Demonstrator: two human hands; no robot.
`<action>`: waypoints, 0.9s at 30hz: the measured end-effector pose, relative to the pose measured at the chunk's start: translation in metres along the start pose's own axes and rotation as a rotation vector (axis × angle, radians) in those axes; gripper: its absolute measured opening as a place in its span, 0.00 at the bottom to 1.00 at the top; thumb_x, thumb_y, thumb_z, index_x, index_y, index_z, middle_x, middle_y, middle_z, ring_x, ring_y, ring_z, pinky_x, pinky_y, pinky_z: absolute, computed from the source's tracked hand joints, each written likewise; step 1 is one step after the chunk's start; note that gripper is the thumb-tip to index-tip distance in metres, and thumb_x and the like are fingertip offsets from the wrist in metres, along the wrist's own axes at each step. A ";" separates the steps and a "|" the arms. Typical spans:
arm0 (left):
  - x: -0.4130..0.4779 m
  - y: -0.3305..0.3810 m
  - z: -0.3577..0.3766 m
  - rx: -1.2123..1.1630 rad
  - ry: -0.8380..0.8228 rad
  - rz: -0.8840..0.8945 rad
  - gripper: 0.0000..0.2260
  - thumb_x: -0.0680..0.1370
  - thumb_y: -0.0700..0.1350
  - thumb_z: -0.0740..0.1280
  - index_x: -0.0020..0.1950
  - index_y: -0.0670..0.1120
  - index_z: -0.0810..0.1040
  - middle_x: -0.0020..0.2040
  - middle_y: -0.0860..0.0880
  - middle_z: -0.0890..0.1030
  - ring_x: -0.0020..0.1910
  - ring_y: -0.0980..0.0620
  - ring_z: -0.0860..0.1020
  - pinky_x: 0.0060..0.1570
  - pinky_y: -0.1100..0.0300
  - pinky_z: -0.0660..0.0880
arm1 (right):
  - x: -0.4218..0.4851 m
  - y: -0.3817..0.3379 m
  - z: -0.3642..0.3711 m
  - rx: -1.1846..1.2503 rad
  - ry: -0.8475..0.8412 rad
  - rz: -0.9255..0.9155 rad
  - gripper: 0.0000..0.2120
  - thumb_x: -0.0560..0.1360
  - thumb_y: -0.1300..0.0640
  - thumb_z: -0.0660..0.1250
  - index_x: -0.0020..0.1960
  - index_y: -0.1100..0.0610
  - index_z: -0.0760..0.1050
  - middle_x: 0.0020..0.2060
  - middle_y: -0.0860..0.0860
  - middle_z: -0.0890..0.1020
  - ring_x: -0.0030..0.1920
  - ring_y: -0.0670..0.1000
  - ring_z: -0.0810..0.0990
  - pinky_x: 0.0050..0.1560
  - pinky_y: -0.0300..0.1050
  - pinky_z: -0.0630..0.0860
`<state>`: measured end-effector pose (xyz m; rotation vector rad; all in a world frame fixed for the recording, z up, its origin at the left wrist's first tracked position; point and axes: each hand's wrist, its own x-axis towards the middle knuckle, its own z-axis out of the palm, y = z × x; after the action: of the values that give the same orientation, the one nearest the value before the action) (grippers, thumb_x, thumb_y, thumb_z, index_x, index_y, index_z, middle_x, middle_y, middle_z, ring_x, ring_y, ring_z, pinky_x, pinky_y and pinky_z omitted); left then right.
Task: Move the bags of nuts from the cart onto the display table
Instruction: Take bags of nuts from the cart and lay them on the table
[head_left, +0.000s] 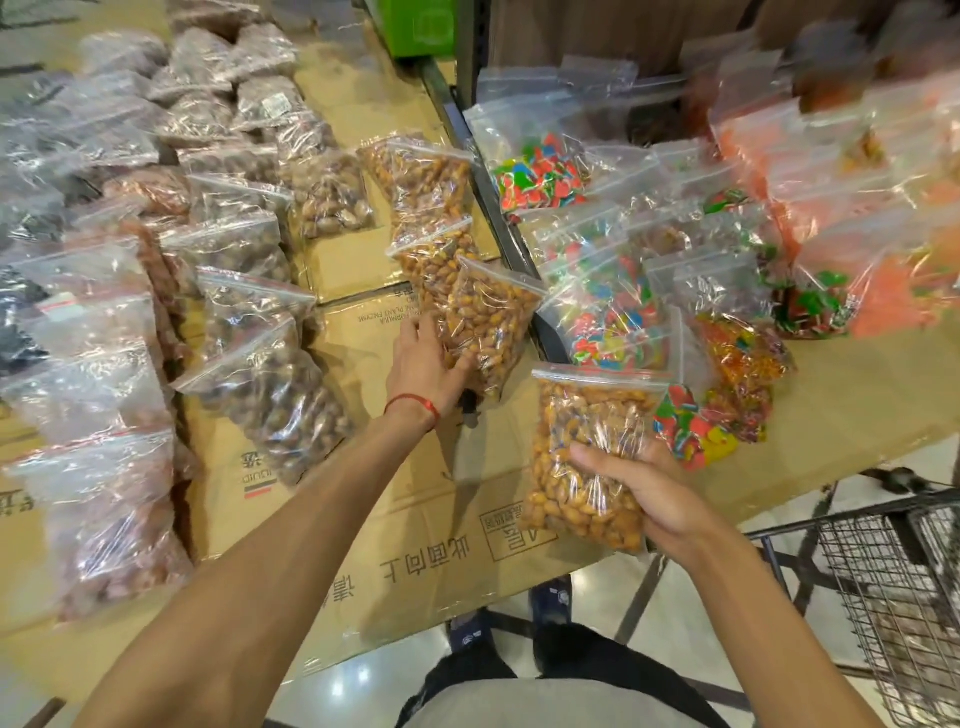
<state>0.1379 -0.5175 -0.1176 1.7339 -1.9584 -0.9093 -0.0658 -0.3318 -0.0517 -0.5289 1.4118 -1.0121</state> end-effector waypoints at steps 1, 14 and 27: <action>-0.010 -0.003 -0.002 0.044 0.006 0.024 0.31 0.79 0.53 0.70 0.78 0.46 0.63 0.71 0.43 0.69 0.70 0.41 0.69 0.67 0.46 0.72 | 0.002 0.000 0.000 -0.016 -0.008 0.001 0.16 0.72 0.57 0.78 0.60 0.52 0.85 0.57 0.56 0.88 0.60 0.57 0.87 0.63 0.57 0.80; -0.125 -0.014 -0.007 0.663 0.054 0.263 0.26 0.82 0.56 0.62 0.78 0.47 0.66 0.73 0.45 0.73 0.76 0.42 0.67 0.71 0.45 0.70 | 0.074 -0.033 -0.008 -0.322 -0.233 -0.030 0.14 0.75 0.59 0.78 0.60 0.58 0.83 0.52 0.54 0.90 0.53 0.48 0.89 0.50 0.39 0.83; -0.174 -0.003 -0.011 0.630 0.129 0.065 0.24 0.82 0.53 0.62 0.77 0.47 0.67 0.71 0.47 0.73 0.71 0.45 0.71 0.63 0.50 0.76 | 0.152 -0.056 0.044 -0.448 -0.409 -0.092 0.26 0.69 0.56 0.83 0.65 0.55 0.81 0.55 0.48 0.89 0.58 0.49 0.87 0.61 0.47 0.81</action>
<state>0.1775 -0.3509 -0.0875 1.9583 -2.3498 -0.1408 -0.0591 -0.4966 -0.0840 -1.0739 1.2472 -0.6050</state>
